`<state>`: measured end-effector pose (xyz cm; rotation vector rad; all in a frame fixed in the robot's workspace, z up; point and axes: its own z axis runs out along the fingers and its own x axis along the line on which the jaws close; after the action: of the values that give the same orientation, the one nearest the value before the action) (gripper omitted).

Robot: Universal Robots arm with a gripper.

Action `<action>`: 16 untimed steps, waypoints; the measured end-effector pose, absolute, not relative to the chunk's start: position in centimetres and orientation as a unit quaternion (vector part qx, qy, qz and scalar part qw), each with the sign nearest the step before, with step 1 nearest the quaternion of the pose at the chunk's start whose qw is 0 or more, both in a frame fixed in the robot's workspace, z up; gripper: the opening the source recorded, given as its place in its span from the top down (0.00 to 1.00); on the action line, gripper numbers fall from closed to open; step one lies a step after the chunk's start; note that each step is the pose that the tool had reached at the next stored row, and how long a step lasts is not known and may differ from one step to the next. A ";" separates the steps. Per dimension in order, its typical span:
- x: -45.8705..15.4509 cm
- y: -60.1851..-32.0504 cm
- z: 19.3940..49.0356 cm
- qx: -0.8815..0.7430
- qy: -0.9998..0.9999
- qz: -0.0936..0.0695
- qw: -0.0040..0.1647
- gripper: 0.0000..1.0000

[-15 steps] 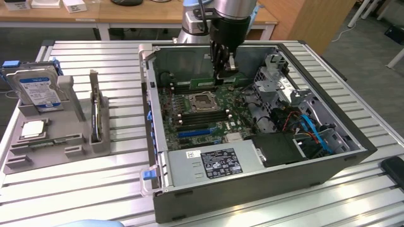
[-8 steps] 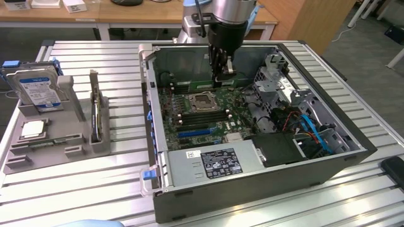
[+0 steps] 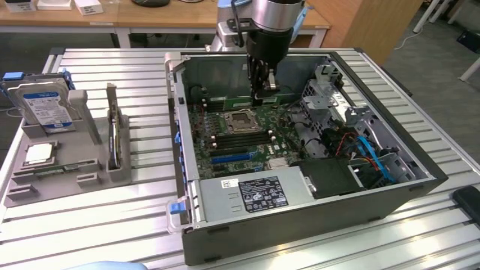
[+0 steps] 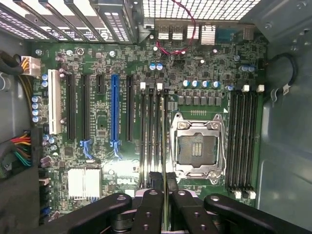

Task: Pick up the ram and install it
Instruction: 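Insert the ram into the slot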

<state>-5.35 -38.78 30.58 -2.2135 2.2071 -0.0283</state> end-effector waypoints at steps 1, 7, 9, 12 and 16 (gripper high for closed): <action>-5.3 -38.8 30.5 -0.708 0.706 -0.010 0.007 0.86; -5.4 -38.8 29.9 -0.699 0.715 -0.020 -0.002 0.86; -5.5 -38.8 29.6 -0.695 0.718 -0.023 -0.003 0.86; -5.6 -38.8 29.3 -0.688 0.725 -0.027 -0.005 0.86; -5.8 -38.7 29.0 -0.680 0.733 -0.030 -0.005 0.86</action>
<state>-5.81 -38.74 28.96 -2.1430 2.3096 -0.0947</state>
